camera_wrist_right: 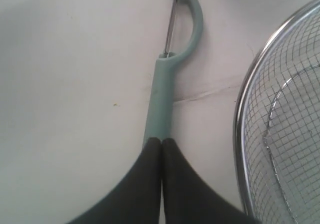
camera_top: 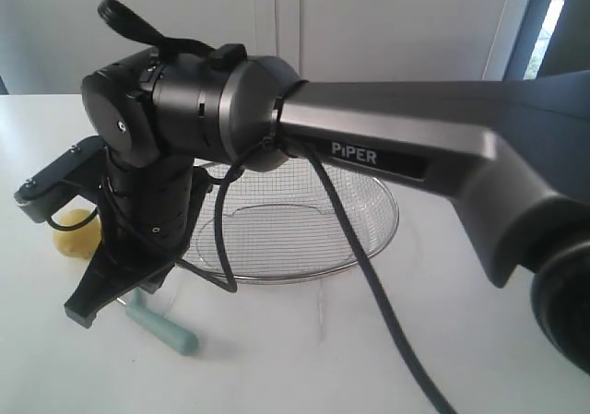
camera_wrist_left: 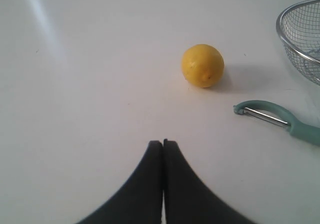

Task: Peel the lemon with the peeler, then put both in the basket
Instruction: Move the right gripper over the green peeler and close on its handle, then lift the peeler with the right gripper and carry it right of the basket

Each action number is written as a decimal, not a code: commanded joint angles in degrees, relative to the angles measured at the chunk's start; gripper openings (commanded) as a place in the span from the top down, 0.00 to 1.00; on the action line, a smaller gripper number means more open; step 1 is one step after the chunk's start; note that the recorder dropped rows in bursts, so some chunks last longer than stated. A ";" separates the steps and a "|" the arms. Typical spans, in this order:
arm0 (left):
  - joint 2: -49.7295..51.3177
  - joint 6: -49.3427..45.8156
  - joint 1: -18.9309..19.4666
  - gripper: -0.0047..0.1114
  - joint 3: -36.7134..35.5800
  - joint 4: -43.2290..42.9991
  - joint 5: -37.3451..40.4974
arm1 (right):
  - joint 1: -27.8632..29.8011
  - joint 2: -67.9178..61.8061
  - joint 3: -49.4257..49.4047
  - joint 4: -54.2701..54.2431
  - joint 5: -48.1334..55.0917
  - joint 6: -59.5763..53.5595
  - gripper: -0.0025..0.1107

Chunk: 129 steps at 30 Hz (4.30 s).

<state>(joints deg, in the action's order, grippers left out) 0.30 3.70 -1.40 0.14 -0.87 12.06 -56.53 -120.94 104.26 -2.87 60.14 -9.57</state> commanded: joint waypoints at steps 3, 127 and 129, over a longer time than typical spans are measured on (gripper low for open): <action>-0.30 -0.08 0.02 0.96 -0.14 0.20 0.00 | -0.88 -0.57 0.42 -0.20 -1.16 -0.80 0.97; -0.30 -0.08 0.02 0.96 -0.14 0.20 0.00 | -3.27 -1.31 0.21 -0.95 0.66 0.98 0.98; -0.30 -0.08 0.02 0.96 -0.14 0.20 0.00 | -3.27 -0.23 0.21 -0.95 1.91 0.98 0.98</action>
<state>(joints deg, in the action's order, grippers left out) 0.30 3.70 -1.40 0.14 -0.87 12.06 -59.64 -122.98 104.35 -3.49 60.60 -8.60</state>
